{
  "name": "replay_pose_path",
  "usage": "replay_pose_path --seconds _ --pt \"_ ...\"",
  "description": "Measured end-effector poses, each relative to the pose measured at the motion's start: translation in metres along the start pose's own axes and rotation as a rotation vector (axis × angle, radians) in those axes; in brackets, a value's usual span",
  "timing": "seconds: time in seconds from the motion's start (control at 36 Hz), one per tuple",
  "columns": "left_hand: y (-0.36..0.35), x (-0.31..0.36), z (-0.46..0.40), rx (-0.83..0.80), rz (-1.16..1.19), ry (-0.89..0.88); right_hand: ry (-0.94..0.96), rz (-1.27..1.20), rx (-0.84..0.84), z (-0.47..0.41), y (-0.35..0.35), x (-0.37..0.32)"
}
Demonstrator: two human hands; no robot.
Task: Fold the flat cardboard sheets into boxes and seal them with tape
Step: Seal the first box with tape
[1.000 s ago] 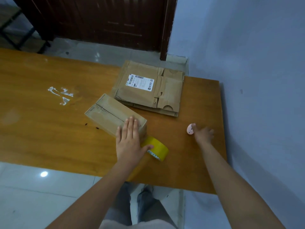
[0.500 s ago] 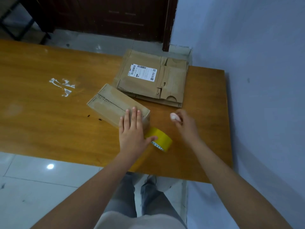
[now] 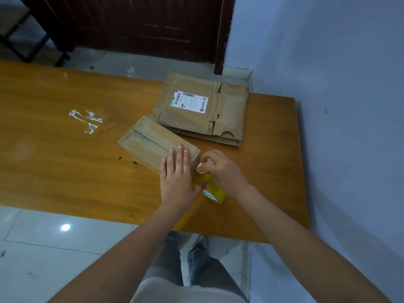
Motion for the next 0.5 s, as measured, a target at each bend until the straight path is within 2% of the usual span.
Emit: replay_pose_path --seconds 0.14,0.25,0.33,0.42,0.5 --pt "0.001 0.001 0.000 0.015 -0.007 -0.003 -0.045 0.050 0.097 0.000 0.006 0.008" --pt "0.000 0.000 0.000 0.011 -0.024 -0.002 -0.449 -0.059 0.232 0.012 0.017 0.067" --pt "-0.001 0.001 0.000 0.002 -0.025 0.001 -0.698 -0.002 0.064 0.036 -0.011 0.115" --pt "-0.001 0.001 0.000 -0.001 -0.031 0.003 -0.851 0.017 -0.132 0.058 -0.036 0.140" --pt "-0.001 0.000 0.000 0.001 -0.039 0.004 -0.950 0.123 -0.225 0.066 -0.041 0.149"
Point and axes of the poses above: each hand's wrist, its own z-axis away from the middle knuckle, its own y-axis out of the back of the hand, x = y × z, the point moved 10 cm from there along -z, towards the middle knuckle, and after that the axes turned 8 degrees about -y, right-handed, at the moved point
